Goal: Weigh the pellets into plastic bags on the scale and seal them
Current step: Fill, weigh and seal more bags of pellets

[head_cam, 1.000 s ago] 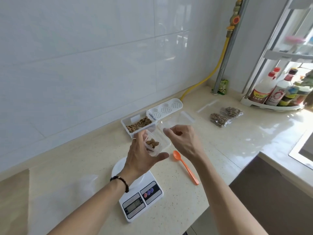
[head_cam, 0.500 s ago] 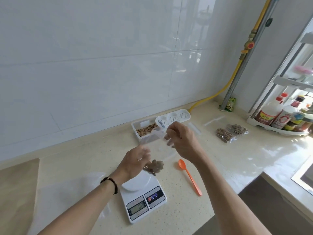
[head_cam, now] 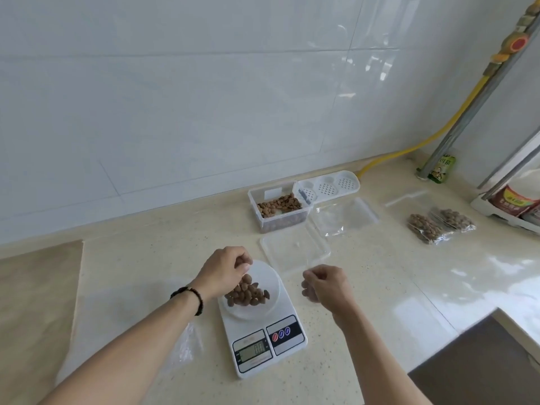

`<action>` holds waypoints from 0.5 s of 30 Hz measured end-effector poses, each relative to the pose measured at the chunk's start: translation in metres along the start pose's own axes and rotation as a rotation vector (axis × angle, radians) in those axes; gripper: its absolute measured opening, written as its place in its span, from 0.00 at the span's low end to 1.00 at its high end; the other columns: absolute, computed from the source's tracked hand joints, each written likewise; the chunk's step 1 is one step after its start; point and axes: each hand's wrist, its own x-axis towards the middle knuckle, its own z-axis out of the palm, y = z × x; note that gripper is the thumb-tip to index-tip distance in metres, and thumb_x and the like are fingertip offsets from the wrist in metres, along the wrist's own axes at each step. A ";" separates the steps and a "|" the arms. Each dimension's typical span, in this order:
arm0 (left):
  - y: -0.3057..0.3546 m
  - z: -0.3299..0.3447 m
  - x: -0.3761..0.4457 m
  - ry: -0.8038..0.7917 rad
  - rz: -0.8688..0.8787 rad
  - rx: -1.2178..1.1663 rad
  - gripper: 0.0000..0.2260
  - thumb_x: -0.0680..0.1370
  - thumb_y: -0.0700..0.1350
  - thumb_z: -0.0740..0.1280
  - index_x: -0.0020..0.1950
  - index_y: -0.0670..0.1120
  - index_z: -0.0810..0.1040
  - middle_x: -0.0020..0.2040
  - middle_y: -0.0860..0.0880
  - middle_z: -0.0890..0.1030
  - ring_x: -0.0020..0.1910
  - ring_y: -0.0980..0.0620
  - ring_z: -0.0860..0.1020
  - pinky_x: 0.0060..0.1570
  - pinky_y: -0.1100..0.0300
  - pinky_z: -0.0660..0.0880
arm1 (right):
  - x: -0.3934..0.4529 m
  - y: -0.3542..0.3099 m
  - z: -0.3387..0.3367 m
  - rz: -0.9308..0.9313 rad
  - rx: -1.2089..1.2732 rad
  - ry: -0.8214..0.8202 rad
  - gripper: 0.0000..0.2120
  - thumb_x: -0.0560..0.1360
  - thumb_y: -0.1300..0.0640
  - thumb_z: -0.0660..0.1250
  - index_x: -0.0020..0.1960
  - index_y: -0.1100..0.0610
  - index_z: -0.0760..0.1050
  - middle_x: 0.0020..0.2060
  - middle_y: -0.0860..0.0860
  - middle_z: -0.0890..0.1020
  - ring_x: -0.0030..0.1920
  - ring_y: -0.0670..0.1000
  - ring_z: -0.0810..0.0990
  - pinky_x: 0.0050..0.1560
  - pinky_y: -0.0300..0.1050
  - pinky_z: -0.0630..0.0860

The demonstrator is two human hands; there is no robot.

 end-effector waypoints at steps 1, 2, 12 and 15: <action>-0.004 0.003 0.004 -0.002 -0.002 0.032 0.03 0.77 0.43 0.67 0.48 0.49 0.80 0.46 0.54 0.82 0.48 0.55 0.80 0.51 0.58 0.77 | 0.004 0.005 0.004 0.025 0.014 0.005 0.06 0.78 0.60 0.68 0.45 0.62 0.80 0.37 0.57 0.85 0.35 0.51 0.84 0.38 0.44 0.81; -0.007 0.007 0.008 0.002 -0.005 0.066 0.03 0.78 0.43 0.67 0.49 0.49 0.80 0.46 0.54 0.82 0.48 0.54 0.80 0.50 0.58 0.76 | 0.008 0.008 0.008 0.046 0.022 0.014 0.07 0.78 0.60 0.68 0.44 0.63 0.80 0.37 0.58 0.84 0.34 0.51 0.83 0.37 0.42 0.80; -0.046 0.030 0.002 0.246 0.163 0.371 0.15 0.79 0.48 0.63 0.63 0.44 0.75 0.58 0.46 0.77 0.58 0.44 0.75 0.55 0.51 0.73 | 0.028 0.015 0.026 -0.049 -0.421 0.165 0.26 0.78 0.50 0.66 0.73 0.57 0.65 0.65 0.56 0.75 0.65 0.57 0.73 0.64 0.54 0.70; -0.063 0.033 -0.022 0.222 0.221 0.480 0.22 0.79 0.54 0.54 0.66 0.43 0.72 0.61 0.44 0.77 0.65 0.43 0.72 0.63 0.47 0.72 | 0.017 0.012 0.036 -0.274 -0.654 0.234 0.28 0.79 0.48 0.63 0.75 0.57 0.61 0.71 0.56 0.69 0.70 0.58 0.67 0.67 0.55 0.63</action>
